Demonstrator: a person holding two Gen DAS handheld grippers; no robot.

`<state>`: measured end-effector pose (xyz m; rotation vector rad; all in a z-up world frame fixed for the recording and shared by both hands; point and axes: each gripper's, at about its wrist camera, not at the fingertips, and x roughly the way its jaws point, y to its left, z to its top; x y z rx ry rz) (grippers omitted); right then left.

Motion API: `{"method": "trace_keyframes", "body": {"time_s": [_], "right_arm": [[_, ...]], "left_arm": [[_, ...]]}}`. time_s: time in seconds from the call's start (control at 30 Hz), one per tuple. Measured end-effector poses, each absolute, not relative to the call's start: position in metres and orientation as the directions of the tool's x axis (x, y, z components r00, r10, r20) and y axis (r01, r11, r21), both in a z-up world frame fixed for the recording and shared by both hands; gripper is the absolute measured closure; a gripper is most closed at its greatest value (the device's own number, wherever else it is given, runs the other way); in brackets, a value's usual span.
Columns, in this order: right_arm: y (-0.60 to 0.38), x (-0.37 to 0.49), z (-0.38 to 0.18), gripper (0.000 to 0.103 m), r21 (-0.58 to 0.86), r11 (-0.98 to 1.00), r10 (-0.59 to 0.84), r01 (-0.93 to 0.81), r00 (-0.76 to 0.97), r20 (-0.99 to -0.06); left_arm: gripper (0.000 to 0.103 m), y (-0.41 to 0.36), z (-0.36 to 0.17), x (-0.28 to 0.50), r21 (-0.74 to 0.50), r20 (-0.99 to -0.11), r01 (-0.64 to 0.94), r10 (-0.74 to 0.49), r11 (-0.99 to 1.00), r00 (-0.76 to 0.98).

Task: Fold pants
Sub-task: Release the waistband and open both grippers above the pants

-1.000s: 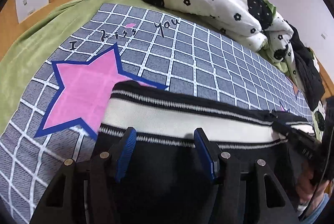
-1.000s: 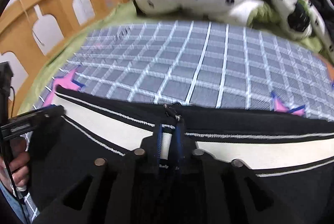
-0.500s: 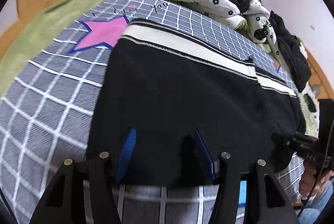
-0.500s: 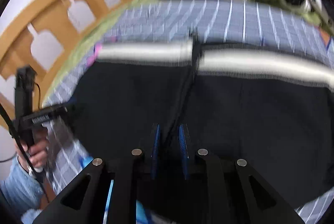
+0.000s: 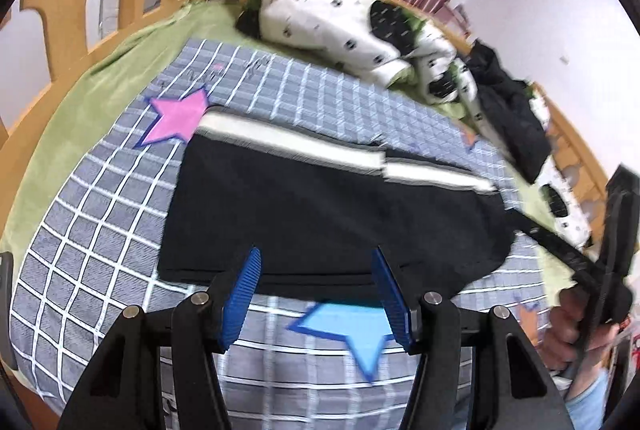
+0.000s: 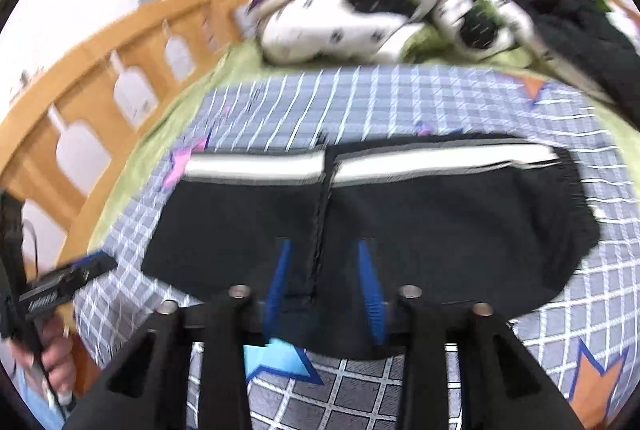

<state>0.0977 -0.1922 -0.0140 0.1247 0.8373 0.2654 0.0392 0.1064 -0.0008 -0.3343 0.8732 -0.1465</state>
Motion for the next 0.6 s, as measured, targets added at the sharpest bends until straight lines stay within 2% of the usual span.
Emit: {"method": "trace_keyframes", "body": {"time_s": [0.23,0.4,0.47,0.53,0.6], "right_arm": [[-0.208,0.071,0.005,0.064,0.139,0.988,0.145,-0.07,0.733,-0.664],[-0.232,0.058,-0.021,0.064,0.176,0.982,0.164,-0.063,0.743,-0.649],[-0.24,0.059,-0.041,0.065,0.188,0.98,0.174,-0.059,0.706,-0.687],[-0.244,0.064,-0.056,0.071,0.177,0.983,0.157,-0.036,0.656,-0.738],[-0.247,0.063,-0.057,0.071,0.169,0.985,0.143,-0.026,0.663,-0.735]], "left_arm": [[0.048,0.068,0.044,0.019,-0.293,-0.66,0.038,-0.23,0.956,0.715],[0.048,0.054,0.019,0.004,-0.241,-0.619,0.045,-0.189,0.969,0.762],[0.048,0.057,-0.004,-0.001,-0.286,-0.608,0.047,-0.219,0.957,0.763],[0.051,0.061,-0.016,0.005,-0.275,-0.69,0.032,-0.221,0.961,0.689],[0.051,0.072,-0.017,0.002,-0.293,-0.662,0.031,-0.226,0.956,0.715]]}}
